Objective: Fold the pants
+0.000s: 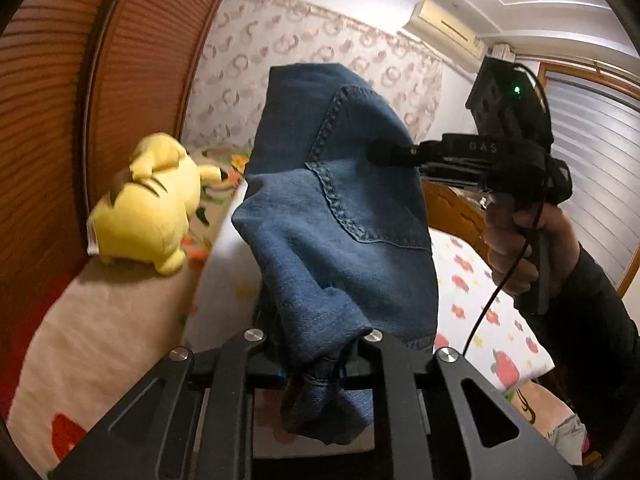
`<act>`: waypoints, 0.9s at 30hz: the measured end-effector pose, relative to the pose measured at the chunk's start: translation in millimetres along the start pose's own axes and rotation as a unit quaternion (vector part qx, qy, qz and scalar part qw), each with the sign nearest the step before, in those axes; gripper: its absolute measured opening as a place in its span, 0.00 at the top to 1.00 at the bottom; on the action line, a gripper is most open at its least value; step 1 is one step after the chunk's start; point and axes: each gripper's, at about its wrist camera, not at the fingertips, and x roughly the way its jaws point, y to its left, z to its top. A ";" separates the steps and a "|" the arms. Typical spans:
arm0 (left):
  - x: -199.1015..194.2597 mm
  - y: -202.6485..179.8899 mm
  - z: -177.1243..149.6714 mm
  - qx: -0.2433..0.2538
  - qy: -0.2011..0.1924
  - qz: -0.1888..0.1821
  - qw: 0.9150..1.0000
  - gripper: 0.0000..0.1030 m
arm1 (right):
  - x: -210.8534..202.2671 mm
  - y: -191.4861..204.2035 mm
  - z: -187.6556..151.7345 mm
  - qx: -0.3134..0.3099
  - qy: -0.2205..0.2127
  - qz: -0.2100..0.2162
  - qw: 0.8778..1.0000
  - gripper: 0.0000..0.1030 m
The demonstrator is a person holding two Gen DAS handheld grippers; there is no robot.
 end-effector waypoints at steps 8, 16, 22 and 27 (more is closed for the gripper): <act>26.4 32.5 55.9 0.002 -0.024 0.018 1.000 0.84 | 22.6 -14.0 31.9 -0.007 -0.028 0.010 1.000 0.85; 110.8 57.9 100.2 -0.007 0.004 0.018 1.000 0.84 | 98.4 -113.1 57.0 0.049 -0.024 -0.002 0.999 0.85; 165.7 60.9 96.1 0.004 0.057 0.035 0.998 0.84 | 145.5 -189.1 53.2 0.093 0.005 -0.031 0.995 0.84; 198.5 69.1 79.0 0.004 0.109 0.062 0.992 0.84 | 167.2 -216.6 37.0 0.095 0.032 -0.058 0.993 0.67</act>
